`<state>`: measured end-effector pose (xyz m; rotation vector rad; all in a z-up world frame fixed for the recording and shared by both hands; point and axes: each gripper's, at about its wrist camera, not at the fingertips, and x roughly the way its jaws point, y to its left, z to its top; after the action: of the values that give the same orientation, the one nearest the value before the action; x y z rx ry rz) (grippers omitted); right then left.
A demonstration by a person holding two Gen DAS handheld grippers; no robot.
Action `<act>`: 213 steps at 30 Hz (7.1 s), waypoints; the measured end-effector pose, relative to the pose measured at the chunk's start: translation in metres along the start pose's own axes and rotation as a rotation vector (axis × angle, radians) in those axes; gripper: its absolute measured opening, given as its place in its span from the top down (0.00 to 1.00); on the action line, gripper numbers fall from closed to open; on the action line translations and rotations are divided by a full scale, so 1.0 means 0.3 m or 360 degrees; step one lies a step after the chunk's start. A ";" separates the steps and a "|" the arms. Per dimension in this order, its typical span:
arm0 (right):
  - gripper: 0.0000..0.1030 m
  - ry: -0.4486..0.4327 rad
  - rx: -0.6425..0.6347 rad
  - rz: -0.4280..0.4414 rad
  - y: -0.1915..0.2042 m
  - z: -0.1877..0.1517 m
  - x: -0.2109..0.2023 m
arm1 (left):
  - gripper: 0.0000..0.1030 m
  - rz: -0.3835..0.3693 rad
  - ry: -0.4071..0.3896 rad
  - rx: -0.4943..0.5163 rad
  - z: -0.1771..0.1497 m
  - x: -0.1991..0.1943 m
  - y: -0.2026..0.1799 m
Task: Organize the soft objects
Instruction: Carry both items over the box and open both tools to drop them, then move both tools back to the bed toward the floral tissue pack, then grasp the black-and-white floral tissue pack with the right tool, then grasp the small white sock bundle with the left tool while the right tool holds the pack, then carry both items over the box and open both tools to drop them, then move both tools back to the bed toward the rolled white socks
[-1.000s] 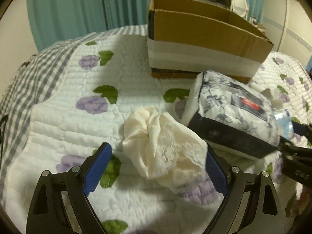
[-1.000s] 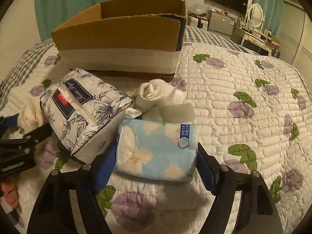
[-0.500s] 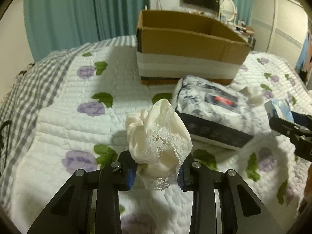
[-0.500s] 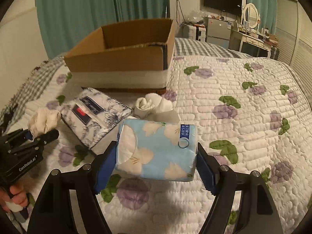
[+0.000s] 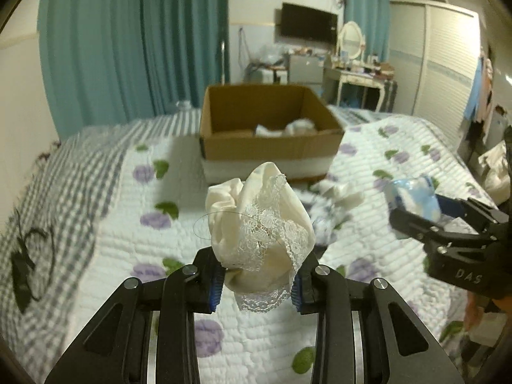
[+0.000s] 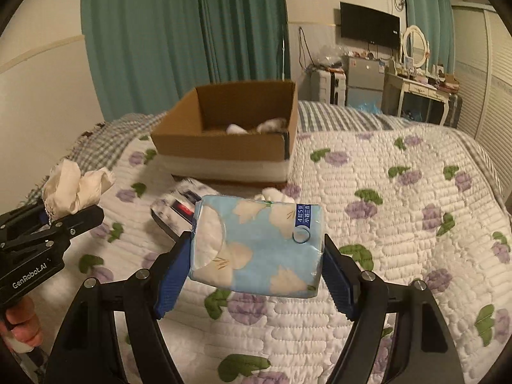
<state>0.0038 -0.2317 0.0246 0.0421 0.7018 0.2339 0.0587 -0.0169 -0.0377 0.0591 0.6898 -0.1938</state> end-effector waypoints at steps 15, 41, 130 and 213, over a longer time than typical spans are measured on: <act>0.26 -0.0185 -0.0163 -0.0033 -0.021 0.404 0.028 | 0.66 -0.0027 -0.0244 0.0119 0.332 -0.014 -0.050; 0.07 -0.0226 -0.0092 -0.0061 -0.076 0.662 0.313 | 0.22 0.0211 -0.0214 0.0064 0.551 0.402 0.083; 0.59 -0.0230 -0.0081 -0.0046 -0.327 0.251 -0.001 | 0.10 0.0153 0.0126 0.0076 0.118 0.267 -0.214; 0.02 -0.0537 -0.0384 -0.0100 0.066 0.720 -0.201 | 0.11 0.0316 -0.0554 -0.0014 0.603 -0.137 0.001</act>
<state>0.0944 -0.2175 0.2303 -0.1673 0.3351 0.2424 0.1412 -0.0316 0.1279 0.0828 0.3349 -0.0083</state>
